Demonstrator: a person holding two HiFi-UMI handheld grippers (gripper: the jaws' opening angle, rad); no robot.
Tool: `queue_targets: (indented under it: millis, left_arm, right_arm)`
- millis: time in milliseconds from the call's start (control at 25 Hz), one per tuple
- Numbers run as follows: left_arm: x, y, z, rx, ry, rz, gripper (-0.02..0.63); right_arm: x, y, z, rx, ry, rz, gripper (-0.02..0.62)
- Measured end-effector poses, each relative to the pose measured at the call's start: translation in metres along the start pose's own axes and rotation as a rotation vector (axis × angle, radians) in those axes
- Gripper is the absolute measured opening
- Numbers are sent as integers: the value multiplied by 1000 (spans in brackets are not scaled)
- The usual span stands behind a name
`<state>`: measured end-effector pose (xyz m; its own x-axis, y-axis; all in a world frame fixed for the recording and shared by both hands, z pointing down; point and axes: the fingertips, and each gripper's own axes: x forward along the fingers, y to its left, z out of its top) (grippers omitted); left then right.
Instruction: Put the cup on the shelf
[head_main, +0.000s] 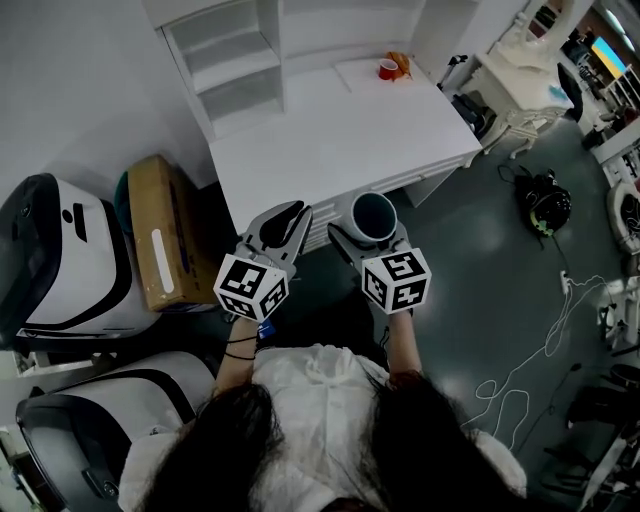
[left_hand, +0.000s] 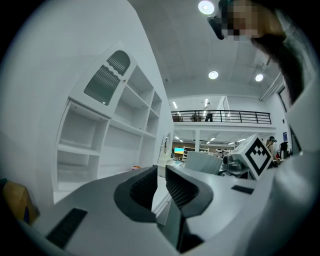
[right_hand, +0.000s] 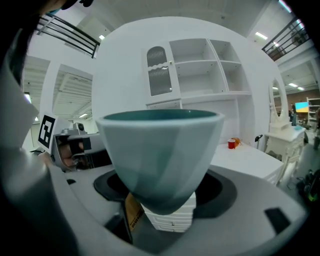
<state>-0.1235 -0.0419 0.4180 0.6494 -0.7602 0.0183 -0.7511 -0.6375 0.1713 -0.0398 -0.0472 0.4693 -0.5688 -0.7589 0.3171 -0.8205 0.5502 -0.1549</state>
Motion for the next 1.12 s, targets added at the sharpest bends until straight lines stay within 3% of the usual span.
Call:
queue_targets:
  millis: [640, 1120]
  left_arm:
    - [161, -17, 9, 18, -40, 125, 61]
    - [218, -34, -2, 41, 12, 179, 62]
  right_arm:
    - [21, -167, 37, -79, 36, 98, 348]
    - [28, -227, 34, -53, 48, 164, 348]
